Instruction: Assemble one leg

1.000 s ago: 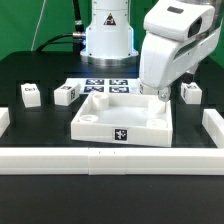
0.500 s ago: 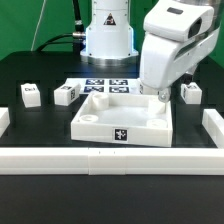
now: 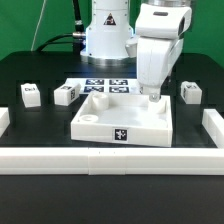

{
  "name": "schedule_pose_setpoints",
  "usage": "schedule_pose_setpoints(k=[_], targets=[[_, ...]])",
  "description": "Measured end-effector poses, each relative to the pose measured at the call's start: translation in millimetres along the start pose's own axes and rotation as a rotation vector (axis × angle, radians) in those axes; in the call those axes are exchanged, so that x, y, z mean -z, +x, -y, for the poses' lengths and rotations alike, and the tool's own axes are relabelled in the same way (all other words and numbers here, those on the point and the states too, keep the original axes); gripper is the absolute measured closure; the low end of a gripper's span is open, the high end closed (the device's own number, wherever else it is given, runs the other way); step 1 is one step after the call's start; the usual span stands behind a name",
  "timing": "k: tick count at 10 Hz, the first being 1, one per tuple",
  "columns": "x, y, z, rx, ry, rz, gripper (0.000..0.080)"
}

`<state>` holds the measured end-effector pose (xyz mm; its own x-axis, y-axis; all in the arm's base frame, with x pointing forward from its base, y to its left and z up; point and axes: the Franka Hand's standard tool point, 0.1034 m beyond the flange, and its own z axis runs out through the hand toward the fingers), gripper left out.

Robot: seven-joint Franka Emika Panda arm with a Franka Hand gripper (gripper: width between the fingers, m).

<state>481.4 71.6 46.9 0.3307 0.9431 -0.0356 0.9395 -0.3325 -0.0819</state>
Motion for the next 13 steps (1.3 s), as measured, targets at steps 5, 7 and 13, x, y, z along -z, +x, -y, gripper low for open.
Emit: schedule_pose_setpoints(k=[5, 7, 13], targets=[[-7.4, 0.6, -1.8, 0.075, -0.033, -0.022, 0.0150], [-21.3, -18.6, 7.3, 0.169, -0.051, -0.036, 0.0150], [-33.4, -39.2, 5.6, 0.143, -0.045, -0.041, 0.0150]])
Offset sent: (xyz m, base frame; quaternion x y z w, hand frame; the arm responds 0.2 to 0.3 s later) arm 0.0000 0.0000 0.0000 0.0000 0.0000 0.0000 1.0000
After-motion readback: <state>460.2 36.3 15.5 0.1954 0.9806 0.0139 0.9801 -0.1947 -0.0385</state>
